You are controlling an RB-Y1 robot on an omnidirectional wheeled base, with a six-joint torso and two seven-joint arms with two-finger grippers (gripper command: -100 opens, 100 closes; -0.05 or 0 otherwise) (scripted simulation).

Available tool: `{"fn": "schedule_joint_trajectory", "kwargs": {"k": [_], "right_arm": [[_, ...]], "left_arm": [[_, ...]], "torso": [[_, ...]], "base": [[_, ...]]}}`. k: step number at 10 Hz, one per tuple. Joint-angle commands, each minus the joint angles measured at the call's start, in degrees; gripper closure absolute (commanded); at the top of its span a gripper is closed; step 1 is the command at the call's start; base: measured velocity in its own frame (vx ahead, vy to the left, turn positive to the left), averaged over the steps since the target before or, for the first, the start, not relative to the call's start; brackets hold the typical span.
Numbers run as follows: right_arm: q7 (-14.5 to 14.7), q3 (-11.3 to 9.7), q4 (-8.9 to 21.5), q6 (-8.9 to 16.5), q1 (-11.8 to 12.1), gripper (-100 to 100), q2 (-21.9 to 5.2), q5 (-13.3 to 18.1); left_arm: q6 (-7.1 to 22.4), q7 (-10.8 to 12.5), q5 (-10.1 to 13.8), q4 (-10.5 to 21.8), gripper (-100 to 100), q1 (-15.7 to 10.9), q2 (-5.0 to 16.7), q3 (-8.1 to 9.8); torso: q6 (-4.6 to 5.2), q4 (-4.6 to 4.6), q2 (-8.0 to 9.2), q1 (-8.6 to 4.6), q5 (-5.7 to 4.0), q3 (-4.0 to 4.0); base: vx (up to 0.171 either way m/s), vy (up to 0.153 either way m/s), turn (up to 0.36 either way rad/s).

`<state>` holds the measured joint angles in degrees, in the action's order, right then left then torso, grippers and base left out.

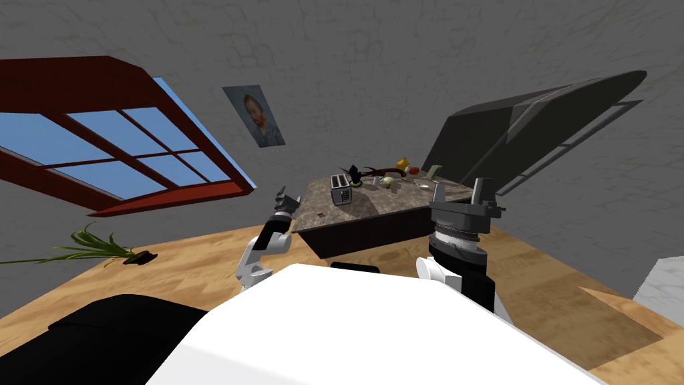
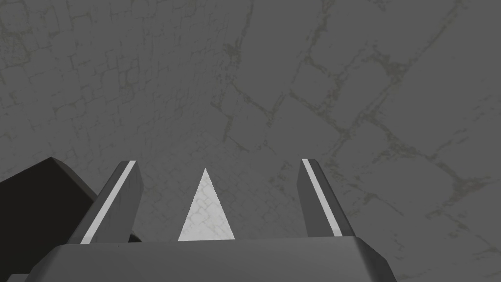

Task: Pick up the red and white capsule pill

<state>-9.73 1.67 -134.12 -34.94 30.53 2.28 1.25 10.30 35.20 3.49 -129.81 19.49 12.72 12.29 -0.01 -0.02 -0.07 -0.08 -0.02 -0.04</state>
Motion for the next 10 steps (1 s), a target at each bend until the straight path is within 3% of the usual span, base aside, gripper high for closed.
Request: {"fn": "schedule_joint_trajectory", "kwargs": {"k": [1, 2, 3, 4, 5, 6, 7, 8, 9, 10], "right_arm": [[0.0, 0.0, 0.0, 0.0, 0.0, 0, 0.0, 0.0], [0.0, 0.0, 0.0, 0.0, 0.0, 0, 0.0, 0.0], [0.0, 0.0, 0.0, 0.0, 0.0, 0, 0.0, 0.0], [0.0, 0.0, 0.0, 0.0, 0.0, 0, 0.0, 0.0], [0.0, 0.0, 0.0, 0.0, 0.0, 0, 0.0, 0.0], [0.0, 0.0, 0.0, 0.0, 0.0, 0, 0.0, 0.0], [0.0, 0.0, 0.0, 0.0, 0.0, 0, 0.0, 0.0], [0.0, 0.0, 0.0, 0.0, 0.0, 0, 0.0, 0.0], [0.0, 0.0, 0.0, 0.0, 0.0, 0, 0.0, 0.0], [0.0, 0.0, 0.0, 0.0, 0.0, 0, 0.0, 0.0]], "left_arm": [[2.9, 2.4, 0.4, 0.7, -100, -0.8, 0.1, 0.99], [4.4, 2.4, 0.4, 0.7, -100, -0.8, 0.1, 0.99], [6.2, 4.5, 0.8, 1.4, -100, -1.4, 0.0, 1.82], [7.6, 4.5, 0.8, 1.4, -100, -1.4, 0.0, 1.82], [9.9, 6.6, 1.2, 2.1, -100, -2.0, -0.1, 2.64], [10.8, 6.6, 1.2, 2.1, -100, -2.0, -0.1, 2.64], [12.8, 8.7, 1.5, 2.9, -100, -2.6, -0.3, 3.44], [14.0, 8.7, 1.5, 2.9, -100, -2.6, -0.3, 3.44], [15.9, 10.7, 1.9, 3.6, -100, -3.3, -0.5, 4.24], [17.1, 10.7, 1.9, 3.6, -100, -3.3, -0.5, 4.24]], "torso": [[0.00, 0.00, 0.00, 0.00, 0.00, 0.00], [0.01, 0.00, -0.01, -0.02, -0.01, 0.00], [0.00, 0.00, 0.00, -0.01, 0.00, 0.00], [0.01, 0.00, -0.01, -0.01, -0.01, 0.00], [-0.01, 0.00, 0.00, 0.00, 0.00, 0.00], [0.00, 0.00, -0.01, -0.02, 0.00, 0.00], [0.00, 0.00, 0.00, -0.02, -0.01, 0.00], [0.00, 0.00, 0.02, -0.03, -0.01, 0.01], [-0.01, 0.01, 0.03, -0.01, -0.01, 0.02], [0.01, 0.00, 0.00, -0.03, -0.01, 0.00]], "base": [[0.019, -0.027, -0.060], [0.017, -0.020, -0.029], [0.022, -0.023, -0.074], [0.018, -0.020, -0.027], [0.022, -0.029, -0.055], [0.017, -0.022, -0.033], [0.013, -0.026, -0.062], [0.012, -0.021, -0.033], [0.019, -0.027, -0.062], [0.018, -0.023, -0.032]]}}
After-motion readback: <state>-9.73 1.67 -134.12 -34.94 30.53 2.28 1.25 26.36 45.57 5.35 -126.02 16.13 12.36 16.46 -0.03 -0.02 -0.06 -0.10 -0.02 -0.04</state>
